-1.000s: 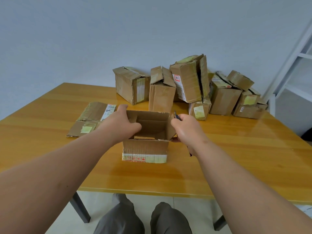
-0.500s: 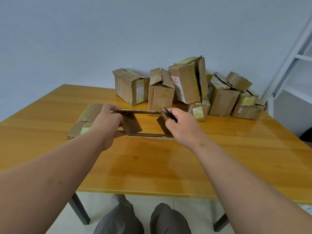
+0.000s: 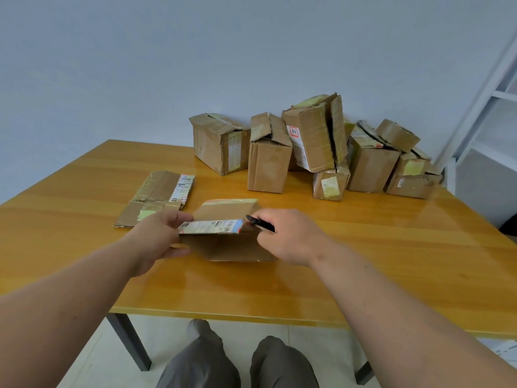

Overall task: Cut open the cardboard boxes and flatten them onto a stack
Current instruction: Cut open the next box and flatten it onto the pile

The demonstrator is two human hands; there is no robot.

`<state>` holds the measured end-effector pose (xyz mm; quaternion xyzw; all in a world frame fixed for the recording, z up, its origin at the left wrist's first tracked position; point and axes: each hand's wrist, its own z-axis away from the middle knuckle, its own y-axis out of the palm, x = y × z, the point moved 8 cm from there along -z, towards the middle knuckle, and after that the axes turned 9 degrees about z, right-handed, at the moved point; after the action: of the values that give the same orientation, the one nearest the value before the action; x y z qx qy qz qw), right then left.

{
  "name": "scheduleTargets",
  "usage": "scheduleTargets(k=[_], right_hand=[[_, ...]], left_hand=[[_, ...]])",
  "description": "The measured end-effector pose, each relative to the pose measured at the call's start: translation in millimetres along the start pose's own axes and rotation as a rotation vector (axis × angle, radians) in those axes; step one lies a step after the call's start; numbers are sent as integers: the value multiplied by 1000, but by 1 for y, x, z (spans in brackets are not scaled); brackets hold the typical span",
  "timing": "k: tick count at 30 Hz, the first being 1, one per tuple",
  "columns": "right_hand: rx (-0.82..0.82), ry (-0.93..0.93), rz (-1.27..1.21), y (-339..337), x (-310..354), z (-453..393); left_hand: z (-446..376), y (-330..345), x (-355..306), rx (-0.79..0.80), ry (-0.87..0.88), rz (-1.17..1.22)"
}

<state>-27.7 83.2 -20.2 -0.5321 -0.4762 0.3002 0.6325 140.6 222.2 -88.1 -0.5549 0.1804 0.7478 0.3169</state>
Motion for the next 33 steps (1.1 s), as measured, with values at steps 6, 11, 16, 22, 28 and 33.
scheduleTargets(k=[6,11,16,22,28,33], right_hand=[[60,40,38,26,-10,5],[67,31,60,40,-9,1],[64,91,167,48,-23,-5],[297,78,272,71,-34,-11],[326,79,261,70,-38,-17],[308,90,203,71,-39,-20]], left_hand=[[6,10,-27,6,279,-906],[5,34,-18,75,261,-1309],[7,52,-6,179,297,-1383],[3,62,1,318,213,-1406],[1,74,-2,243,253,-1412],[0,74,-3,219,280,-1391]])
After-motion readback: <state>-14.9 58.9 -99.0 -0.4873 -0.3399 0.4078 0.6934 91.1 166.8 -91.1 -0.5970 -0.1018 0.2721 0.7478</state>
